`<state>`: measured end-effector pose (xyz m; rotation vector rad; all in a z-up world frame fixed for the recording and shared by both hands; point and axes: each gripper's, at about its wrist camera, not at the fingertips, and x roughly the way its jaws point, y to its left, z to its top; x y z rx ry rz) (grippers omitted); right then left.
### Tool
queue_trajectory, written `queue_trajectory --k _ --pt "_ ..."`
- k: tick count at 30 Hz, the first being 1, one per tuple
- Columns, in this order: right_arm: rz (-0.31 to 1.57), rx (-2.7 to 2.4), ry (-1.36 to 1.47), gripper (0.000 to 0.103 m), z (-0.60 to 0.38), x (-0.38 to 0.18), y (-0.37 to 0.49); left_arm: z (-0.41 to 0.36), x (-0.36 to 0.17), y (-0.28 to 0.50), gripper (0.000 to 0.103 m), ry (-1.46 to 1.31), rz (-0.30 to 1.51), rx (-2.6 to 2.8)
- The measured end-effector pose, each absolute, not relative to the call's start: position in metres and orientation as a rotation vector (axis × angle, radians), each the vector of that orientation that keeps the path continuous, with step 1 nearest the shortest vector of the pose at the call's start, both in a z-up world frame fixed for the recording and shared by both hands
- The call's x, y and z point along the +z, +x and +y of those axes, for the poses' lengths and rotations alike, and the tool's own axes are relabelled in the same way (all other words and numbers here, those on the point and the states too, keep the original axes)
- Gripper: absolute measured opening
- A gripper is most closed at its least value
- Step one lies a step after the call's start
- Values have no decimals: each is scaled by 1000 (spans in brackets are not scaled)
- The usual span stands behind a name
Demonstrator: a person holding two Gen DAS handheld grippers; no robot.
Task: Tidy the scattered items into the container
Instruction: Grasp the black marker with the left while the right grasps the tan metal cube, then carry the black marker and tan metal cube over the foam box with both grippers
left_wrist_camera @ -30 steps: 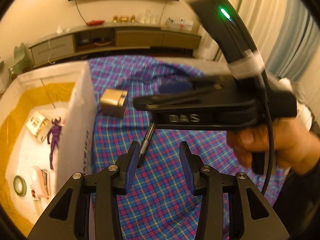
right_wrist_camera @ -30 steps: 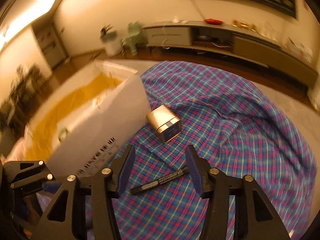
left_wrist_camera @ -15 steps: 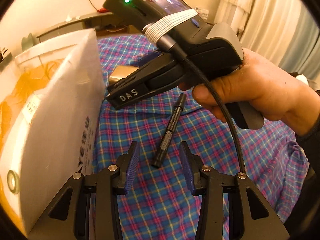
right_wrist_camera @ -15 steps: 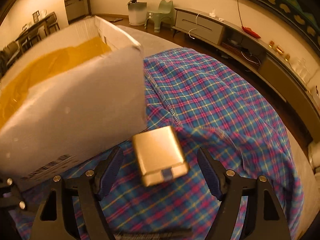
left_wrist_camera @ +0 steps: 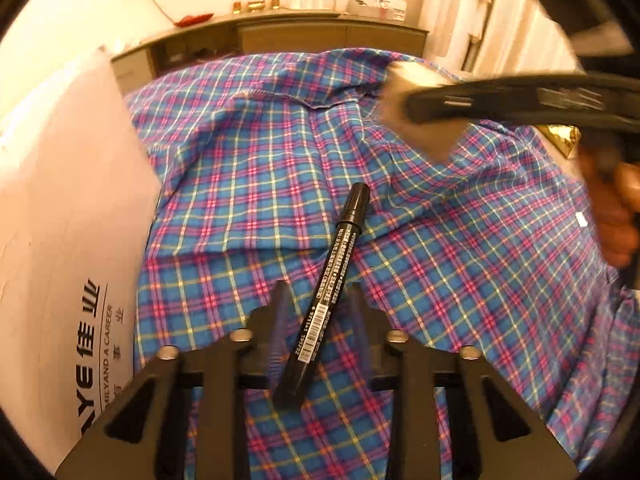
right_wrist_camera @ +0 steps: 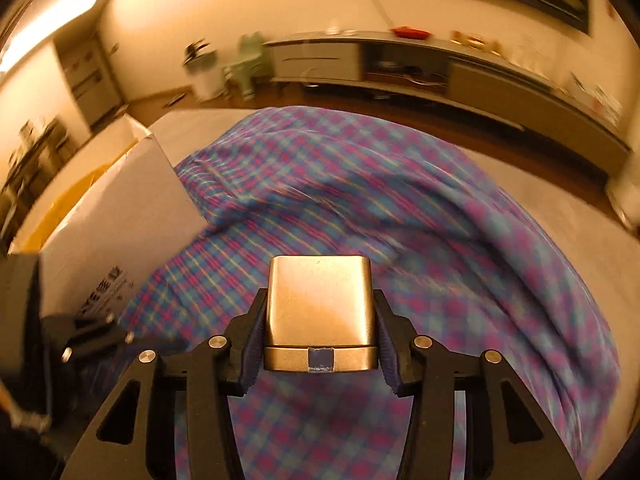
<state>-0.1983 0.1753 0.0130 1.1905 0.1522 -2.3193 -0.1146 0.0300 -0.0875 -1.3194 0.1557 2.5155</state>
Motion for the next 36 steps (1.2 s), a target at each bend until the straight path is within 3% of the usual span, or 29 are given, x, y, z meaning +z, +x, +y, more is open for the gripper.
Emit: queue_trajectory --k 3,10,19,36 --pt "61 -2366 1238 50 215 14 -173 30 -85 -111 14 -1322 149 2503" --pt "-103 -2384 1252 50 229 22 -146 27 -72 -105 14 -1301 92 2489" --pt "-33 -2438 1199 50 199 20 -94 13 -49 -95 14 -1246 14 2497" --pt "-65 -2448 1194 50 163 22 -48 -5 -9 -68 14 -1114 -77 2502"
